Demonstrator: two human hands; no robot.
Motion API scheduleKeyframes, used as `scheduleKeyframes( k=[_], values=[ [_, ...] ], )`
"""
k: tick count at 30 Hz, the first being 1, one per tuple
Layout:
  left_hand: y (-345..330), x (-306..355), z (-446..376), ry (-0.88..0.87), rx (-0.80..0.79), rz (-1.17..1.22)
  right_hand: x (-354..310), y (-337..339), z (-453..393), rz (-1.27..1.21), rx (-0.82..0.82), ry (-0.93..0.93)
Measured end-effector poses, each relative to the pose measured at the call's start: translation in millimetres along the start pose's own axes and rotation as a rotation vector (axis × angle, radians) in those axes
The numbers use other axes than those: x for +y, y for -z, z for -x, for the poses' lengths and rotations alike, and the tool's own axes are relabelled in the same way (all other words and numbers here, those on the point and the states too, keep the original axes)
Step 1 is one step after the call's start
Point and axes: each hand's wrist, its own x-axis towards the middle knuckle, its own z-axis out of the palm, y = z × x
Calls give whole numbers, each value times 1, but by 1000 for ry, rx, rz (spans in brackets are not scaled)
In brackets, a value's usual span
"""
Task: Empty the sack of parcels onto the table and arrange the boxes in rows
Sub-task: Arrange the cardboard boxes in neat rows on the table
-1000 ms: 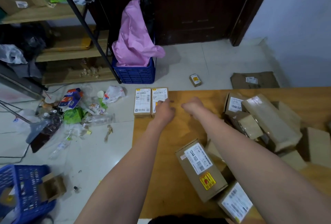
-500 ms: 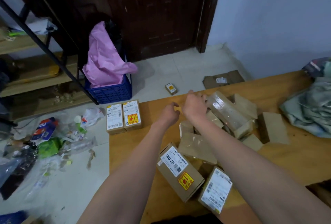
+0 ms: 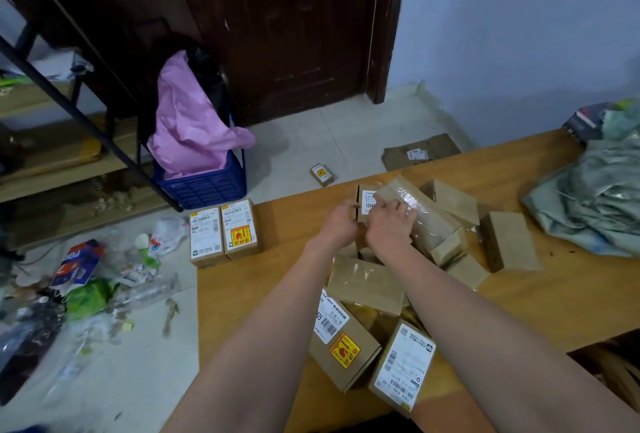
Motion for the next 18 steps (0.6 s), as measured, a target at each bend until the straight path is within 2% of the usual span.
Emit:
scheduleKeyframes(
  k=[6,12,15,18],
  values=[
    [11,-15,3,35,27,-4,0,17,-6,-43,-46,-6],
    [33,-24,8,41,39,114,-5,73,-5,-114,-93,15],
    [46,-29,10,41,70,200,-6,103,2,-256,-93,73],
    [59,-32,16,43,75,327,-9,125,15,-465,-185,143]
  ],
)
